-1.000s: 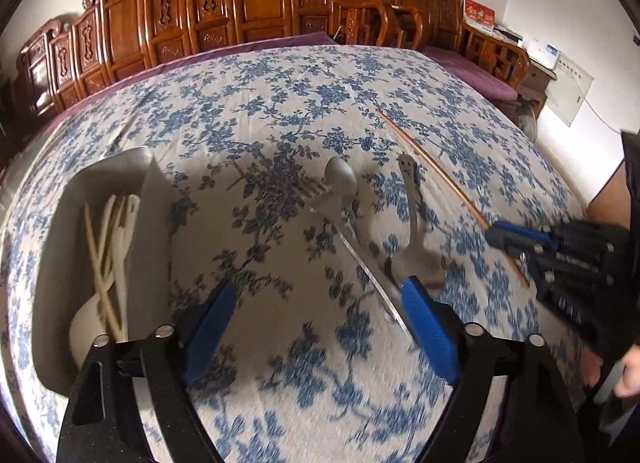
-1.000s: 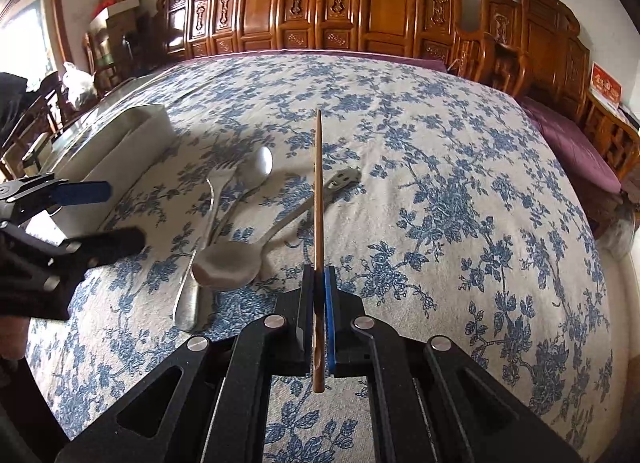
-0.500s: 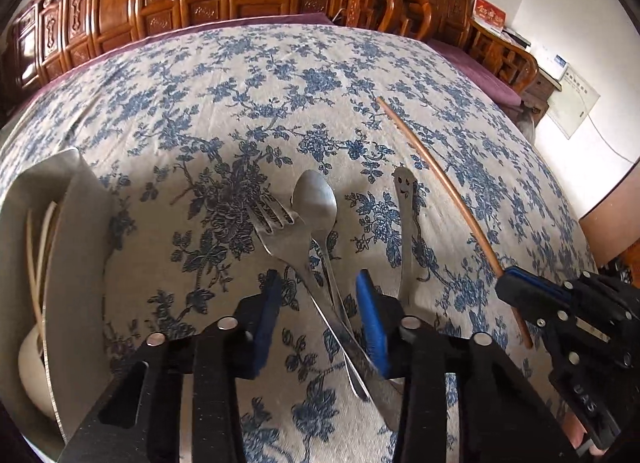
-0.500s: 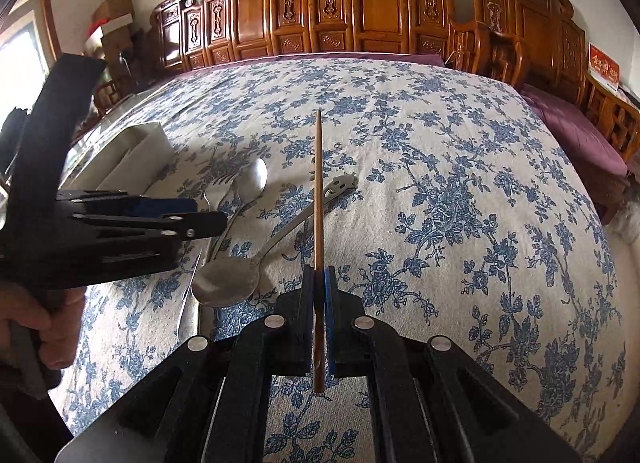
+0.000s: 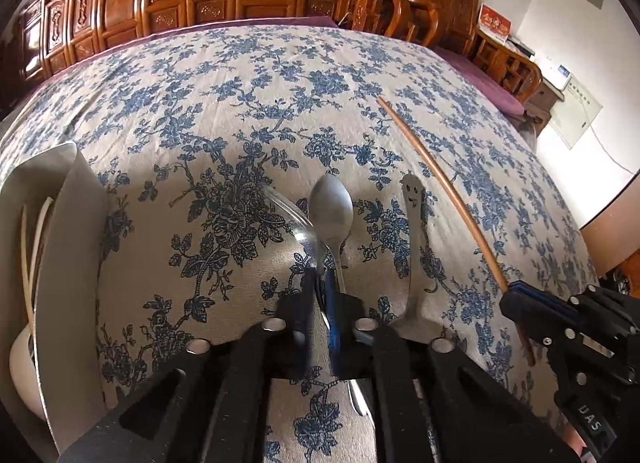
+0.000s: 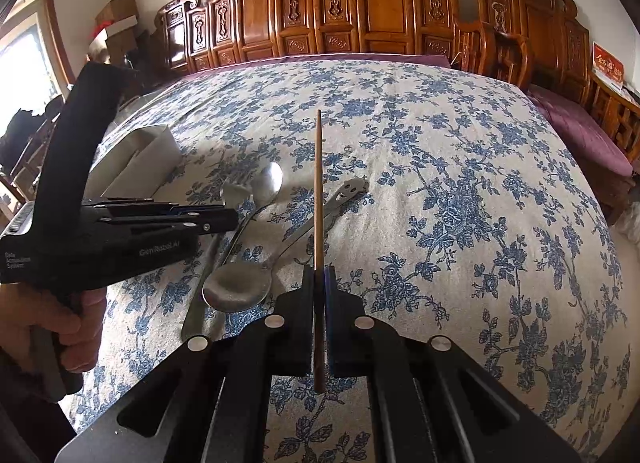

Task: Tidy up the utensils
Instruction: 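Grasp the metal fork with the left tool while the right tool holds the chopstick, then carry the metal fork into the tray and open the left tool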

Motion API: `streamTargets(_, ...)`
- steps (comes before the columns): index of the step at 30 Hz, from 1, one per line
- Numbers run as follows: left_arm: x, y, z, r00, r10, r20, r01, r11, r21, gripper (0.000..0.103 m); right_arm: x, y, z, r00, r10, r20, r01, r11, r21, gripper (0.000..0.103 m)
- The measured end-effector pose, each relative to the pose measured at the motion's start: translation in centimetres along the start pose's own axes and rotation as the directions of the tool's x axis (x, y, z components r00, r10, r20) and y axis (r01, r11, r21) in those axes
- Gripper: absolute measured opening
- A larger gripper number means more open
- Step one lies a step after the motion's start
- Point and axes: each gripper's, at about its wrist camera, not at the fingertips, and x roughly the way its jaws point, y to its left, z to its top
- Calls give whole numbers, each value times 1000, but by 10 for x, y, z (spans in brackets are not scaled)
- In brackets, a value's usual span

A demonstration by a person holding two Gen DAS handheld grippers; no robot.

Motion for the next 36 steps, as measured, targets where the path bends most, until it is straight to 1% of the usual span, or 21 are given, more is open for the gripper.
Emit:
streamTargets(4, -9, -2, -3, 1000, -13, 13, 13, 1000, 20, 2, 0, 4, 0, 1000, 0, 1, 0, 1000, -9, 6)
streamTargets(10, -29, -7, -5, 999, -11, 37, 9, 999, 52, 2, -2, 7, 1, 1000, -2, 6, 2, 1000, -16, 6)
streamTargets(15, -45, -4, -5, 998, 1, 56, -5, 998, 65, 2, -4, 13, 3, 1000, 4, 12, -4, 1000, -30, 6)
streamTargets(22, -71, 9, -6, 996, 13, 92, -20, 997, 74, 2, -8, 24, 6, 1000, 18, 26, -17, 999, -49, 6)
streamTargets(36, -122, 45, -4, 987, 24, 160, -34, 998, 60, 2, -8, 54, 1, 999, 38, 11, -37, 995, -93, 6)
